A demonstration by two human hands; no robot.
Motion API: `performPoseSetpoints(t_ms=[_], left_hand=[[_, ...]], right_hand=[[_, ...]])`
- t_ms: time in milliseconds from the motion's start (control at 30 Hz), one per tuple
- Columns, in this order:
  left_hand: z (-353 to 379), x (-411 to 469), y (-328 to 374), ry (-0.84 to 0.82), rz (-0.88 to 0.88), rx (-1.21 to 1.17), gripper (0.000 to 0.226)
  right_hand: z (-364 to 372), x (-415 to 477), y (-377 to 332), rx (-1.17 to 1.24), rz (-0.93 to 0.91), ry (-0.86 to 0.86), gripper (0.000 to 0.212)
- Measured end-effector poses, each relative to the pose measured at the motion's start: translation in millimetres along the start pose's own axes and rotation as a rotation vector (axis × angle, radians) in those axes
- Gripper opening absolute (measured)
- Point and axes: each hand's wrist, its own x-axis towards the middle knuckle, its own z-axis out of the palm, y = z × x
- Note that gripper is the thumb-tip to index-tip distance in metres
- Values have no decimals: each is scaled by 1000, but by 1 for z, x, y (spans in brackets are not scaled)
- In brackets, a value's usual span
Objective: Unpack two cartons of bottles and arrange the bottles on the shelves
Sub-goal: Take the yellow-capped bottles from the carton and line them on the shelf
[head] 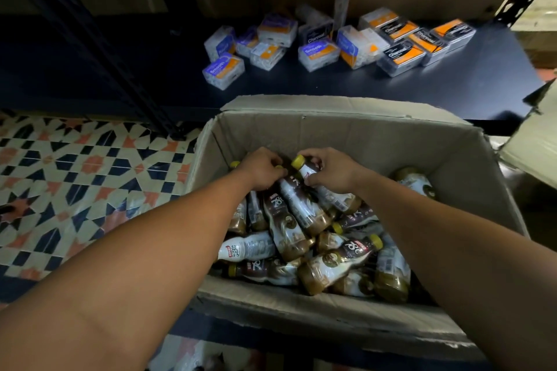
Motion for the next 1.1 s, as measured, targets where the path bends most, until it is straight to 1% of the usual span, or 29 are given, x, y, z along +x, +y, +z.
performPoseSetpoints(t_ms=[133, 233, 300, 367, 467, 533, 633, 767, 867, 1000, 1100], left_hand=[[6, 1, -3, 1, -54, 38, 36], [6, -1, -1, -12, -59, -102, 34], [0, -5, 5, -48, -51, -212, 30], [-9, -8, 12, -82, -13, -239, 32], [-16, -10, 26, -113, 71, -259, 38], [-16, -10, 36, -97, 122, -290, 41], [-14, -8, 47, -64, 183, -265, 43], [-13, -10, 53, -68, 203, -244, 42], [-7, -15, 56, -108, 229, -262, 42], [4, -19, 56, -69, 261, -280, 37], [7, -19, 56, -74, 260, -269, 37]], right_hand=[[-7, -8, 10, 95, -33, 74, 50], [-14, -11, 18, 125, -56, 115, 40], [-19, -14, 21, 115, -59, 164, 41], [-26, -20, 24, 105, -67, 201, 48], [-37, -27, 30, 129, -56, 252, 44], [-43, -32, 34, 149, -45, 300, 41], [-48, -37, 38, 187, -23, 350, 40], [-52, -44, 39, 229, -32, 382, 40], [-55, -49, 40, 220, -34, 386, 35], [-57, -51, 46, 225, -33, 389, 30], [-58, -52, 47, 235, -22, 383, 29]])
